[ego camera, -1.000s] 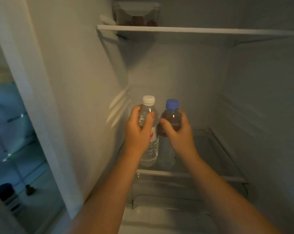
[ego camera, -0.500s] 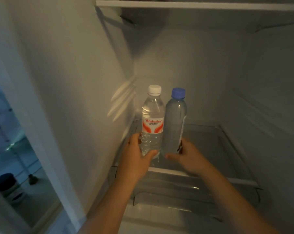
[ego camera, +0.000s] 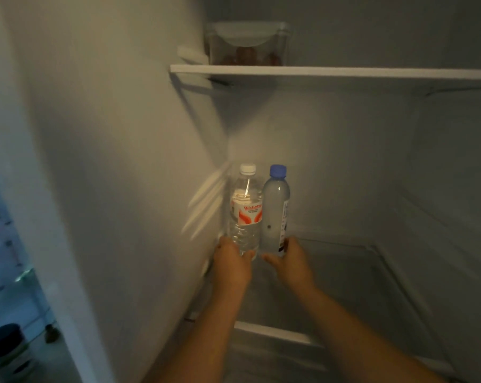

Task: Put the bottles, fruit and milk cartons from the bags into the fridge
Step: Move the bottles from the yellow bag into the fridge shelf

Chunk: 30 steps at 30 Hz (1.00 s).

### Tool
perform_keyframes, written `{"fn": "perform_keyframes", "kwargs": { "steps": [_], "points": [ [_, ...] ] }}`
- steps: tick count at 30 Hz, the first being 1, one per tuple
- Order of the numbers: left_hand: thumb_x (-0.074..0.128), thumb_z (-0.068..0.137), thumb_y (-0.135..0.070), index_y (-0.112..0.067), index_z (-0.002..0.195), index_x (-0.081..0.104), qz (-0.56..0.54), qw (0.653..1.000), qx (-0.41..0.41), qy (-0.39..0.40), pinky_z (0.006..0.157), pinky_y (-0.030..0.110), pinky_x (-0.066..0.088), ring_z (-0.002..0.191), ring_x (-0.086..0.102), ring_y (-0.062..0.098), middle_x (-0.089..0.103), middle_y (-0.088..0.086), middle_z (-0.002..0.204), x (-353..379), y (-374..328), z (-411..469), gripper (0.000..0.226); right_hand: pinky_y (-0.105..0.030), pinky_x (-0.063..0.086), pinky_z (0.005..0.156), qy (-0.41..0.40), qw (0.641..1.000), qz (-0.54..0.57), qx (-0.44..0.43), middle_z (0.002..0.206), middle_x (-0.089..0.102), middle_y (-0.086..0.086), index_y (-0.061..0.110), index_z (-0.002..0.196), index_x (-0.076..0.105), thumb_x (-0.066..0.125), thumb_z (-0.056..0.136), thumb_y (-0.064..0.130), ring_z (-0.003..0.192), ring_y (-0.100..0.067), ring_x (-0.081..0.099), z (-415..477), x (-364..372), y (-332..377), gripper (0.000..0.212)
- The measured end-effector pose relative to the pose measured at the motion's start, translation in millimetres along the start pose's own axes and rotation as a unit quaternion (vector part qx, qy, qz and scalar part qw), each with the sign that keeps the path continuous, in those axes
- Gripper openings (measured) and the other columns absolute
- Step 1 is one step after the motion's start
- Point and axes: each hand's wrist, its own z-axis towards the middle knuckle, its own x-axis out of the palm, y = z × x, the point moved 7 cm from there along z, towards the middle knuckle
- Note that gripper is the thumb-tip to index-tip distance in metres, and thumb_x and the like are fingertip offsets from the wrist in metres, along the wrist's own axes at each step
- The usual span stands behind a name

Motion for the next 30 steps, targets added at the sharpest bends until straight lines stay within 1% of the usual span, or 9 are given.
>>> {"fn": "perform_keyframes", "kwargs": {
  "steps": [6,12,16,18,21,22,24,26,30],
  "points": [
    [0.054,0.097,-0.011,-0.004,0.109,0.059,0.056,0.998,-0.031,-0.001,0.077,0.032,0.047,0.094,0.063,0.028,0.067,0.016,0.108,14.8,-3.6,25.0,0.015,-0.033,0.049,0.076,-0.045,0.992,-0.120,0.008,0.104,0.058,-0.001,0.019,0.100,0.056,0.078,0.082,0.037,0.089,-0.020,0.061,29.4,17.0,-2.6,0.034],
    [0.050,0.096,-0.006,-0.006,0.110,0.058,0.055,0.998,-0.034,0.018,0.078,0.027,0.045,0.100,0.061,0.026,0.063,0.010,0.108,22.4,-6.7,37.3,0.016,-0.036,0.050,0.087,-0.055,0.972,-0.229,0.007,0.120,0.056,-0.002,0.021,0.121,0.058,0.061,0.092,0.051,0.104,-0.023,0.062,39.9,24.1,5.8,0.042],
    [0.051,0.096,-0.004,-0.005,0.109,0.060,0.054,0.998,-0.037,0.014,0.075,0.023,0.041,0.096,0.059,0.020,0.065,0.011,0.111,20.1,-9.1,39.5,0.016,-0.034,0.049,0.086,-0.055,0.965,-0.257,0.007,0.123,0.055,-0.001,0.024,0.123,0.058,0.059,0.092,0.055,0.105,-0.022,0.062,41.0,23.7,8.3,0.044],
    [0.051,0.096,-0.003,-0.005,0.108,0.059,0.041,0.998,-0.040,0.021,0.076,0.023,0.040,0.092,0.056,0.019,0.064,0.011,0.111,17.7,-11.6,37.3,0.015,-0.032,0.050,0.083,-0.039,0.968,-0.247,0.013,0.122,0.056,-0.001,0.025,0.121,0.059,0.060,0.086,0.064,0.104,-0.022,0.063,42.5,23.1,7.2,0.052],
    [0.056,0.094,-0.005,-0.007,0.104,0.061,0.007,0.999,-0.037,0.034,0.073,0.023,0.038,0.096,0.061,0.025,0.065,0.013,0.106,13.6,-17.8,31.1,0.011,-0.035,0.055,0.080,0.024,0.989,-0.144,0.028,0.113,0.065,-0.001,0.024,0.113,0.062,0.064,0.058,0.083,0.097,-0.022,0.067,52.1,29.6,-11.2,0.081],
    [0.058,0.093,-0.005,-0.006,0.105,0.063,-0.002,0.999,-0.030,0.041,0.073,0.023,0.038,0.097,0.062,0.026,0.067,0.014,0.107,12.8,-19.6,27.4,0.013,-0.040,0.056,0.084,0.030,0.995,-0.089,0.029,0.116,0.067,-0.004,0.022,0.115,0.062,0.072,0.055,0.079,0.100,-0.022,0.067,50.1,27.5,-11.1,0.083],
    [0.057,0.093,-0.007,-0.006,0.112,0.063,-0.004,0.998,-0.006,0.062,0.075,0.024,0.040,0.103,0.064,0.029,0.068,0.016,0.113,13.4,-20.9,17.5,0.020,-0.045,0.049,0.101,0.023,0.999,-0.010,0.038,0.133,0.059,-0.011,0.014,0.134,0.053,0.084,0.070,0.047,0.120,-0.026,0.059,20.9,9.6,14.4,0.079],
    [0.054,0.095,-0.009,-0.009,0.121,0.059,0.012,0.995,0.020,0.095,0.082,0.025,0.043,0.108,0.063,0.029,0.065,0.009,0.115,12.3,-17.8,3.2,0.026,-0.039,0.041,0.109,0.028,0.999,0.010,0.046,0.146,0.047,-0.018,0.003,0.147,0.040,0.077,0.085,0.025,0.129,-0.024,0.049,-4.3,-6.0,27.9,0.075],
    [0.058,0.095,-0.028,-0.022,0.134,0.057,0.178,0.970,0.146,0.081,0.105,0.044,0.043,0.126,0.051,0.033,0.057,0.008,0.137,-7.8,-12.3,-22.7,0.039,-0.028,0.037,0.105,0.038,0.999,-0.006,0.027,0.148,0.046,-0.014,0.005,0.148,0.039,0.066,0.094,0.020,0.129,-0.021,0.048,-59.2,-29.4,35.6,0.062]
  ]
}}
